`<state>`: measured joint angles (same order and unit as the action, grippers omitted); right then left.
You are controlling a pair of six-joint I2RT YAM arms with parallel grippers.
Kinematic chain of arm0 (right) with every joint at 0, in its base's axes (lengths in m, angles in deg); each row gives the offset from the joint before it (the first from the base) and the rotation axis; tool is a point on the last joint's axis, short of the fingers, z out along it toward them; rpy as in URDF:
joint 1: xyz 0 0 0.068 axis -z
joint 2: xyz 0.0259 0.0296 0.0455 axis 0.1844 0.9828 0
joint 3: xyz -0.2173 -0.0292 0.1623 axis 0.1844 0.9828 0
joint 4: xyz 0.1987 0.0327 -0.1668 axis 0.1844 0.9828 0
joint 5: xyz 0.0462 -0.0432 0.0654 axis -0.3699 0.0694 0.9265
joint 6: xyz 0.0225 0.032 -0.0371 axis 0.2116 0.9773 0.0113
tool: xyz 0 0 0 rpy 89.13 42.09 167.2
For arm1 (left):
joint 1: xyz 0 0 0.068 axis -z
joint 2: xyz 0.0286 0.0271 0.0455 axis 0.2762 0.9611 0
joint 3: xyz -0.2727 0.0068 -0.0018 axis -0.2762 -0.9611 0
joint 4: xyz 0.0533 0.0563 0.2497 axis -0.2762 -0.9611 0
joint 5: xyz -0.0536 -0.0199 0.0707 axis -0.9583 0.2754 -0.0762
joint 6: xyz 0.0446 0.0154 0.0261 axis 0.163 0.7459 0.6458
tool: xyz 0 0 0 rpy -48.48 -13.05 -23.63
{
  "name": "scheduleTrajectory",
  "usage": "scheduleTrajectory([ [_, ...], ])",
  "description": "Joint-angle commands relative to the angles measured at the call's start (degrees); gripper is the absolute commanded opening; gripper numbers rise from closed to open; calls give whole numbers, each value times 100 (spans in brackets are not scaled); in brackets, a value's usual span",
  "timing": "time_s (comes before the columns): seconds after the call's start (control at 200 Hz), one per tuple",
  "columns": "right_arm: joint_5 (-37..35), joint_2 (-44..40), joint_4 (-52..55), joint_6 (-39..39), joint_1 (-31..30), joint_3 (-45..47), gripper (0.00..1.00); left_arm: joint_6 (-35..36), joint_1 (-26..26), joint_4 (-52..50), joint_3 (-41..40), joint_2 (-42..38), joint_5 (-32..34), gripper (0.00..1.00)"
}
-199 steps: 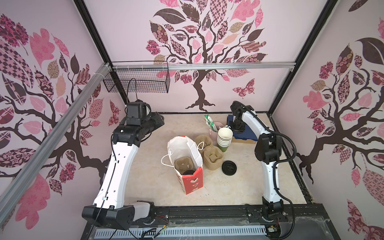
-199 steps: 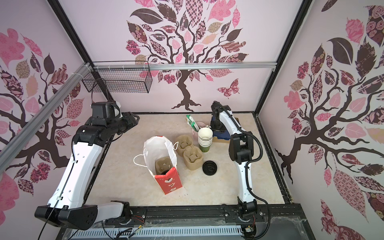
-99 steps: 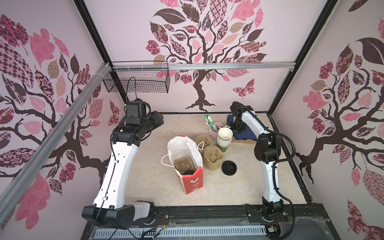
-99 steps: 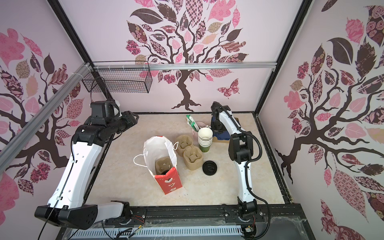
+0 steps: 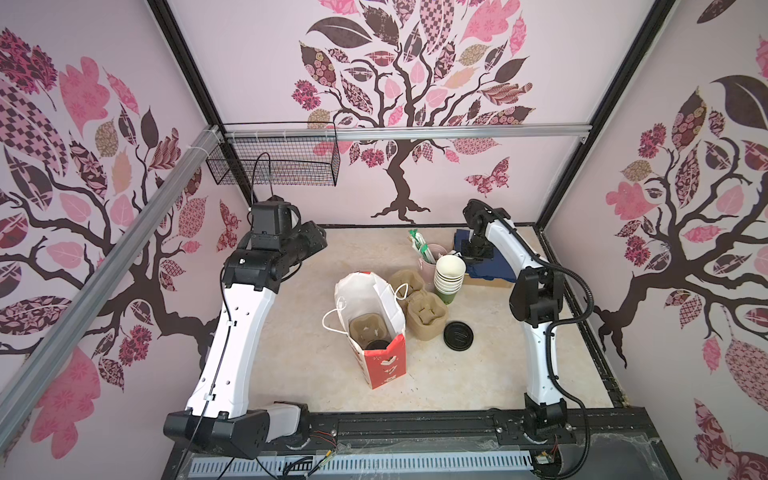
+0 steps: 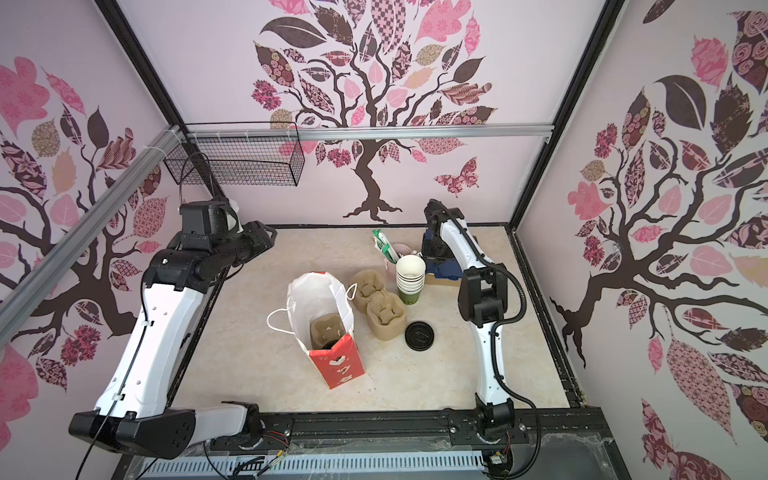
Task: Pack a coffee takeout order
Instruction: Move the napkin from the napkin box.
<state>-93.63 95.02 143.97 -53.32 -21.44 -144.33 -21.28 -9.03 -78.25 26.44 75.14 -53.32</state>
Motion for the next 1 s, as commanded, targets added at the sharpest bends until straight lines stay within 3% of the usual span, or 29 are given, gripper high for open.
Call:
scheduleTrajectory([
  [0.0, 84, -318, 186, 54, 88, -71, 0, 116, -20, 77, 253, -56, 45, 49],
  [0.33, 555, -1053, 147, 132, 87, 977, 0, 130, -16, 125, 185, -117, 17, 49],
  [0.545, 653, -1185, 139, 83, 88, 1175, 0, 133, -19, 180, 115, -161, -10, 49],
  [0.615, 587, -1138, 174, 63, 88, 1081, 25, 129, -23, 185, 95, -189, -18, 49],
  [0.735, 539, -1081, 272, 106, 124, 721, 48, 143, -16, 180, 81, -227, -28, 49],
  [0.895, 879, -1323, 244, 394, 414, 354, 55, 174, -20, 149, 101, -293, -12, 49],
  [0.995, 1299, -1873, -171, 896, 800, 986, 60, 190, -19, 145, 104, -320, -27, 49],
])
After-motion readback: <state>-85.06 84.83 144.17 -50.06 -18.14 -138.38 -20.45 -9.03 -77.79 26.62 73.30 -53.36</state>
